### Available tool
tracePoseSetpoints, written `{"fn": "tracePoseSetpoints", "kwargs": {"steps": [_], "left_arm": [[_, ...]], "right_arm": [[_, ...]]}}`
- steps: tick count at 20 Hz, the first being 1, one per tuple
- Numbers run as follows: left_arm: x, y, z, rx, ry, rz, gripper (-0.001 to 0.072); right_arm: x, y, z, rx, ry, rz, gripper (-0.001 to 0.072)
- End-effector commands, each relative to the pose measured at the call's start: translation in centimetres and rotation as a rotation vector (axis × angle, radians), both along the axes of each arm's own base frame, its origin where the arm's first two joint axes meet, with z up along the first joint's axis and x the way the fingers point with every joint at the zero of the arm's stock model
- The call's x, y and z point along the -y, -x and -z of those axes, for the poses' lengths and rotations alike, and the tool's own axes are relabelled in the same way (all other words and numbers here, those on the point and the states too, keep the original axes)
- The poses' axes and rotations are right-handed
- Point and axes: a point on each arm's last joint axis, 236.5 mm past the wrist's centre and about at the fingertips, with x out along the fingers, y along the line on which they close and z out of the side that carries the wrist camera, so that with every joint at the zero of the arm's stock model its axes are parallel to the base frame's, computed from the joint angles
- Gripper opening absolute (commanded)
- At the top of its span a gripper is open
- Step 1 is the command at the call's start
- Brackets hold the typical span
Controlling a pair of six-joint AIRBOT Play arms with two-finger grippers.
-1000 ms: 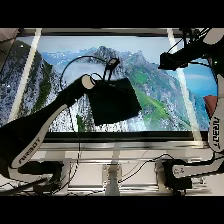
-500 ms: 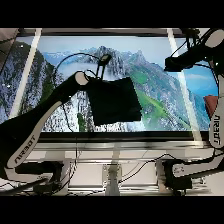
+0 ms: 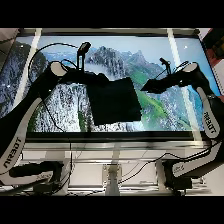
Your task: Fold the clothes and pants, and hang the long-sleeved shirts on hangers.
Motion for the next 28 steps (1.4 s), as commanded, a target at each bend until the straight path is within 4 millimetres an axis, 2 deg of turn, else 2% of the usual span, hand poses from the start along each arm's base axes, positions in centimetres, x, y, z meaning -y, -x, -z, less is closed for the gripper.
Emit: {"fn": "tracePoseSetpoints", "kwargs": {"steps": [1, 4, 8, 11, 15, 20, 21, 23, 25, 26, 28], "left_arm": [[-0.3, 0.0, 0.0, -0.004, -0.001, -0.002, 0.0477], [-0.3, 0.0, 0.0, -0.004, -0.001, -0.001, 0.0477], [-0.3, 0.0, 0.0, -0.004, -0.001, -0.001, 0.0477], [-0.3, 0.0, 0.0, -0.004, -0.001, -0.001, 0.0477], [-0.3, 0.0, 0.0, -0.004, -0.001, -0.001, 0.0477], [-0.3, 0.0, 0.0, -0.004, -0.001, -0.001, 0.0477], [-0.3, 0.0, 0.0, -0.004, -0.001, -0.001, 0.0477], [-0.3, -0.1, 0.0, -0.003, -0.001, -0.003, 0.0478], [-0.5, -0.2, -0.1, -0.002, -0.001, -0.008, 0.0478], [-0.8, -0.4, -0.1, -0.001, 0.000, -0.014, 0.0478], [-1.8, -0.9, -0.5, 0.007, 0.002, -0.037, 0.0477]], "right_arm": [[-2.2, -1.6, 3.6, 0.029, 0.068, 0.053, 0.0640], [-3.8, -1.4, 5.9, -0.033, 0.070, 0.069, 0.0652], [-3.9, -1.1, 8.5, -0.130, 0.071, 0.130, 0.0671], [-5.2, 0.4, 9.4, -0.237, 0.010, 0.132, 0.0670], [-9.3, 1.9, 8.4, -0.292, -0.086, 0.084, 0.0698], [-15.1, 5.1, 8.5, -0.250, -0.068, -0.087, 0.0685], [-16.2, 5.5, 8.5, -0.238, -0.062, -0.103, 0.0622], [-17.8, 5.5, 8.3, -0.187, -0.062, -0.135, 0.0266], [-19.1, 4.4, 7.0, -0.136, -0.076, -0.143, 0.0122], [-19.5, 3.5, 5.8, -0.105, -0.091, -0.145, 0.0028], [-19.8, 1.3, 2.5, -0.031, -0.125, -0.154, 0.0026]]}}
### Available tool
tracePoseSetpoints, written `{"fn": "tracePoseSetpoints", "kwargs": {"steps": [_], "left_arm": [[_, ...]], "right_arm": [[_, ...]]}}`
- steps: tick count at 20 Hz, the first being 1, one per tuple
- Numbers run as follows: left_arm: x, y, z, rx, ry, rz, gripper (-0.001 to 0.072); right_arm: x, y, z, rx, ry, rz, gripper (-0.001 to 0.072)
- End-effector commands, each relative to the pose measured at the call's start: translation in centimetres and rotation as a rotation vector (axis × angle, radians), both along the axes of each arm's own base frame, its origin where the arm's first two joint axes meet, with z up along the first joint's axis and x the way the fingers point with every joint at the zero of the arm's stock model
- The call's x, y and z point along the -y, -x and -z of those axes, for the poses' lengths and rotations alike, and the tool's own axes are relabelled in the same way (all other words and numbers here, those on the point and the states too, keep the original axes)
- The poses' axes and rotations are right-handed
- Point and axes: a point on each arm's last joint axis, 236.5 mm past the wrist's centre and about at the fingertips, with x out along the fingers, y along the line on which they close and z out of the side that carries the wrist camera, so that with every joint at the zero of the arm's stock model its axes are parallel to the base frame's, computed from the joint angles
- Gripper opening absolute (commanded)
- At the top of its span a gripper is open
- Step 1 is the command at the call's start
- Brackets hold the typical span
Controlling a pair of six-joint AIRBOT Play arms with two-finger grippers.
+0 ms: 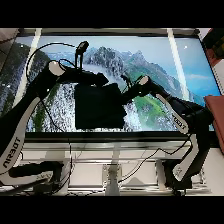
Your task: Fold the clothes and pants, and hang the long-sleeved shirts on hangers.
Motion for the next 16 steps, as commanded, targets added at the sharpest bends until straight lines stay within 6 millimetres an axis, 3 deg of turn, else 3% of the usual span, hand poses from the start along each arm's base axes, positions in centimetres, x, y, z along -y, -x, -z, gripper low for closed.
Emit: {"fn": "tracePoseSetpoints", "kwargs": {"steps": [1, 3, 5, 7, 8, 9, 12, 16], "left_arm": [[-1.6, -0.8, -0.8, 0.017, 0.005, -0.036, 0.0478], [-3.8, -1.6, -2.7, 0.061, 0.011, -0.079, 0.0477], [-6.8, -2.3, -5.6, 0.139, 0.011, -0.127, 0.0453], [-10.6, -2.6, -9.3, 0.235, 0.006, -0.193, 0.0292], [-12.5, -2.5, -11.1, 0.274, 0.007, -0.233, 0.0113], [-14.6, -2.3, -13.0, 0.321, 0.002, -0.274, 0.0040], [-20.4, -1.0, -17.2, 0.443, -0.057, -0.391, 0.0040], [-27.4, 1.3, -19.5, 0.538, -0.256, -0.521, 0.0040]], "right_arm": [[-1.3, -3.0, -5.7, 0.114, -0.081, -0.009, 0.0026], [0.3, -5.1, -10.5, 0.203, -0.115, -0.003, 0.0026], [3.6, -6.8, -15.9, 0.304, -0.124, 0.017, 0.0026], [8.5, -8.1, -20.4, 0.409, -0.079, 0.073, 0.0026], [11.4, -8.7, -22.3, 0.458, -0.040, 0.114, 0.0027], [15.1, -9.2, -24.1, 0.501, 0.014, 0.181, 0.0027], [27.4, -9.0, -28.2, 0.578, 0.197, 0.433, 0.0026], [43.6, -4.8, -32.0, 0.598, 0.397, 0.805, 0.0026]]}}
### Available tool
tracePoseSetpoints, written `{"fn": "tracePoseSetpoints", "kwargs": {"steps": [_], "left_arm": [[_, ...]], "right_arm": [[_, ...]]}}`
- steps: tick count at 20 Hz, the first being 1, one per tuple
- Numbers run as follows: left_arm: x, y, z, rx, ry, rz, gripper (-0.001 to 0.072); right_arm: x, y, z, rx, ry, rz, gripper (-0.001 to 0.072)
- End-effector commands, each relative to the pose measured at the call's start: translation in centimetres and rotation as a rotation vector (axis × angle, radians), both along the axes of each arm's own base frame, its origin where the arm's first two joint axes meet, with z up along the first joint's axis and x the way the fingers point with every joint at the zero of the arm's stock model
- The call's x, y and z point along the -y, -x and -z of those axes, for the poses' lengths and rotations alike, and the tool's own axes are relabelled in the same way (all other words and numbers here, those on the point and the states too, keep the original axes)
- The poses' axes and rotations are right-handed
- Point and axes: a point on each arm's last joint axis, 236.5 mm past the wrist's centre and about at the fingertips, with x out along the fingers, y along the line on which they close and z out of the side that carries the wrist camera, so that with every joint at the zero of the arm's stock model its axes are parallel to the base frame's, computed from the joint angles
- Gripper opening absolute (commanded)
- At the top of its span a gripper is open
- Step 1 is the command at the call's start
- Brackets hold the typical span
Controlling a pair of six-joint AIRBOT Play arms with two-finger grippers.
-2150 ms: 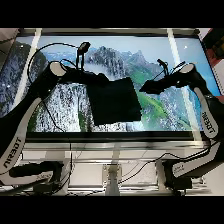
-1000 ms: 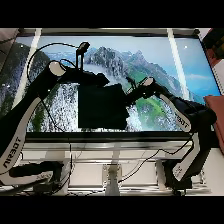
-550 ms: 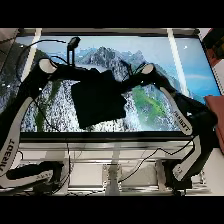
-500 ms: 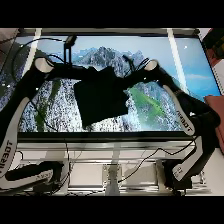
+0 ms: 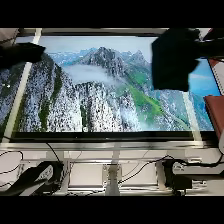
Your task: Fold the clothes and pants, and hang the long-sleeved shirts on hangers.
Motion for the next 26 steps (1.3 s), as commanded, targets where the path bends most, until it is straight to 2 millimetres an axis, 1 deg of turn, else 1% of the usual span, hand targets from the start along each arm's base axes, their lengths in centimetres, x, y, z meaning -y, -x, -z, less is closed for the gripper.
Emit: {"fn": "tracePoseSetpoints", "kwargs": {"steps": [1, 2, 4, 6, 7, 8, 9, 10, 11, 13, 14, 15, 16, 17, 18, 21, 22, 24, 26], "left_arm": [[-6.3, 2.3, -1.9, 0.050, -0.175, -0.153, 0.0040], [-7.2, 2.7, -1.7, 0.041, -0.210, -0.173, 0.0040], [-8.1, 3.2, -0.6, -0.005, -0.251, -0.182, 0.0040], [-7.9, 3.5, 0.6, -0.052, -0.253, -0.162, 0.0040], [-7.8, 3.5, 1.1, -0.072, -0.251, -0.153, 0.0040], [-7.6, 3.6, 1.7, -0.095, -0.248, -0.141, 0.0040], [-7.4, 3.7, 2.3, -0.116, -0.242, -0.128, 0.0040], [-7.2, 3.8, 2.8, -0.136, -0.239, -0.118, 0.0040], [-7.1, 3.9, 3.2, -0.152, -0.236, -0.110, 0.0040], [-6.9, 3.9, 4.0, -0.181, -0.227, -0.095, 0.0041], [-6.9, 3.8, 4.2, -0.189, -0.226, -0.092, 0.0041], [-7.0, 3.7, 4.4, -0.193, -0.226, -0.092, 0.0040], [-7.0, 3.7, 4.5, -0.195, -0.226, -0.092, 0.0041], [-7.0, 3.7, 4.5, -0.195, -0.226, -0.092, 0.0040], [-7.0, 3.7, 4.5, -0.195, -0.226, -0.092, 0.0041], [-7.0, 3.7, 4.5, -0.195, -0.226, -0.092, 0.0041], [-7.0, 3.7, 4.5, -0.195, -0.226, -0.092, 0.0040], [-7.0, 3.7, 4.5, -0.195, -0.226, -0.092, 0.0041], [-7.0, 3.7, 4.5, -0.195, -0.226, -0.092, 0.0041]], "right_arm": [[14.7, 5.5, -2.8, -0.004, 0.090, 0.393, 0.0027], [17.8, 7.4, -2.4, -0.038, 0.084, 0.482, 0.0027], [23.5, 12.2, -0.9, -0.144, 0.043, 0.687, 0.0026], [27.7, 16.9, 0.2, -0.227, 0.016, 0.872, 0.0026], [29.9, 19.6, 0.8, -0.269, -0.002, 0.996, 0.0026], [32.0, 22.3, 1.6, -0.312, -0.021, 1.130, 0.0026], [33.3, 24.5, 2.5, -0.352, -0.033, 1.227, 0.0026], [34.1, 26.2, 3.8, -0.394, -0.036, 1.272, 0.0026], [34.1, 27.5, 5.5, -0.450, -0.055, 1.288, 0.0027], [32.4, 29.7, 9.7, -0.603, -0.125, 1.281, 0.0028], [31.4, 30.5, 11.4, -0.667, -0.152, 1.272, 0.0075], [30.8, 31.0, 12.9, -0.712, -0.167, 1.264, 0.0325], [30.2, 31.2, 14.0, -0.743, -0.183, 1.255, 0.0672], [29.8, 31.4, 14.5, -0.758, -0.188, 1.244, 0.0688], [29.8, 31.4, 14.6, -0.762, -0.187, 1.244, 0.0690], [29.6, 31.6, 14.2, -0.771, -0.188, 1.239, 0.0690], [29.7, 31.7, 13.9, -0.769, -0.178, 1.245, 0.0689], [30.5, 32.1, 12.6, -0.755, -0.134, 1.253, 0.0689], [32.1, 33.1, 10.4, -0.734, -0.022, 1.258, 0.0689]]}}
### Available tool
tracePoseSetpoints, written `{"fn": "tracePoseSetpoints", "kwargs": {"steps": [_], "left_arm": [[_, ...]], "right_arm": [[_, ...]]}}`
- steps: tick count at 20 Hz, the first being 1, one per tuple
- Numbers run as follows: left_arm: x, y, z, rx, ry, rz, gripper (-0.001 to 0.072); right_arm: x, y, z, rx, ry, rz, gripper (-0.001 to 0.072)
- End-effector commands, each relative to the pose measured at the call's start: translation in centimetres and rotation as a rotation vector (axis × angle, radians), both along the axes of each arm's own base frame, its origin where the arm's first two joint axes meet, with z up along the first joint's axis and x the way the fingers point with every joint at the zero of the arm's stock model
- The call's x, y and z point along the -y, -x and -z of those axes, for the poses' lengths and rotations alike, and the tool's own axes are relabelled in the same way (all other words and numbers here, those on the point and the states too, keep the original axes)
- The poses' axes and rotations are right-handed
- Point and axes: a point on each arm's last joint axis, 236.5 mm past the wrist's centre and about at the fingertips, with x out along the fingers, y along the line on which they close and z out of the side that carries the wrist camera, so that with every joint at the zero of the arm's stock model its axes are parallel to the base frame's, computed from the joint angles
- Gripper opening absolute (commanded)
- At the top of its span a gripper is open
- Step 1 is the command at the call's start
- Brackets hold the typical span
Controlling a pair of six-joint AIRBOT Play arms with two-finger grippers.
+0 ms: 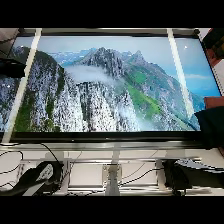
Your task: Fold the clothes and pants, and hang the long-sleeved shirts on hangers.
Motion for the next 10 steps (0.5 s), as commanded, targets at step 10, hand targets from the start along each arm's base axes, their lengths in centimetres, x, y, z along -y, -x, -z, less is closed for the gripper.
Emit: {"fn": "tracePoseSetpoints", "kwargs": {"steps": [10], "left_arm": [[0.0, 0.0, 0.1, -0.002, 0.000, -0.001, 0.0041]], "right_arm": [[6.0, 7.8, -8.3, -0.278, 0.327, 0.043, 0.0548]]}}
